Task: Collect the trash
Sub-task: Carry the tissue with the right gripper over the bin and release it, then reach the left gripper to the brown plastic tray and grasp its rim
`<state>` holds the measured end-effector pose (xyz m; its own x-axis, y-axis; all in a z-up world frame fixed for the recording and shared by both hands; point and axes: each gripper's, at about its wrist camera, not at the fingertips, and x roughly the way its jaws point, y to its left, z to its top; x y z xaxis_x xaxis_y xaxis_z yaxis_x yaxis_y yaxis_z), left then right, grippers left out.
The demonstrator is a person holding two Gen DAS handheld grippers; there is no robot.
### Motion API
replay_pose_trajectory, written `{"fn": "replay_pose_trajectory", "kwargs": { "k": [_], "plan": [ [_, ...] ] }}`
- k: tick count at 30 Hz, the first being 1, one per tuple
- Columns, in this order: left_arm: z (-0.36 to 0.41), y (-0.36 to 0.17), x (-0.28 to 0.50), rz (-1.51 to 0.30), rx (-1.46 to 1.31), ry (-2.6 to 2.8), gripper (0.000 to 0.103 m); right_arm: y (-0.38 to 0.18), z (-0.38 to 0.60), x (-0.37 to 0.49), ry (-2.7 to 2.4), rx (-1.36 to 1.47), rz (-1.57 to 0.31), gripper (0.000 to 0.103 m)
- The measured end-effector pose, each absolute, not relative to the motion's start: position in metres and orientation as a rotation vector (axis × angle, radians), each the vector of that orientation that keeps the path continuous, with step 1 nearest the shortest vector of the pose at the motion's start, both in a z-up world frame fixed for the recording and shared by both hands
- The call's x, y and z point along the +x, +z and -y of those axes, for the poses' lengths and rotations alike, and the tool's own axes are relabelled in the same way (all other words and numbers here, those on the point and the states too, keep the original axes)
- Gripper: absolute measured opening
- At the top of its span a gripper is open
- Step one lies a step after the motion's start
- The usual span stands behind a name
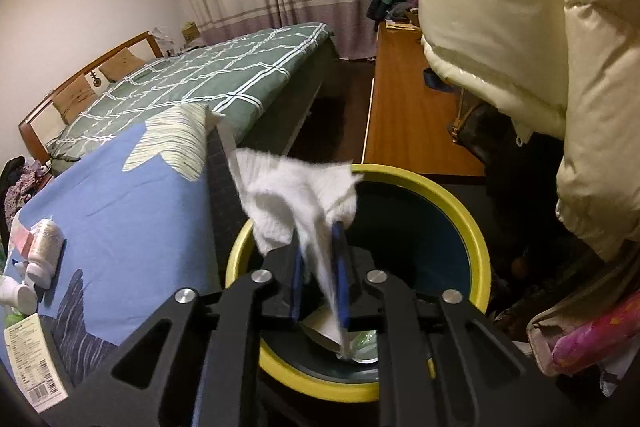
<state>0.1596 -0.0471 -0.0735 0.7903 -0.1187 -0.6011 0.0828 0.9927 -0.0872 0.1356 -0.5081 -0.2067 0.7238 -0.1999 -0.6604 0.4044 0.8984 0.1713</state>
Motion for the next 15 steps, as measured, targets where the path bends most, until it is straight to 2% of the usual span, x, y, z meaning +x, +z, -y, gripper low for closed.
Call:
{"fn": "replay_pose_trajectory", "kwargs": {
  "k": [4, 15],
  "plan": [
    [0.0493, -0.0733, 0.1598, -0.652, -0.05, -0.114, 0.098, -0.2081, 0.5119, 0.1371, -0.353, 0.325, -0.685, 0.025],
    [0.0529, -0.0779, 0.1539, -0.666, -0.025, -0.147, 0.098, -0.2034, 0.5053, 0.1324, -0.333, 0.328, -0.668, 0.029]
  ]
}}
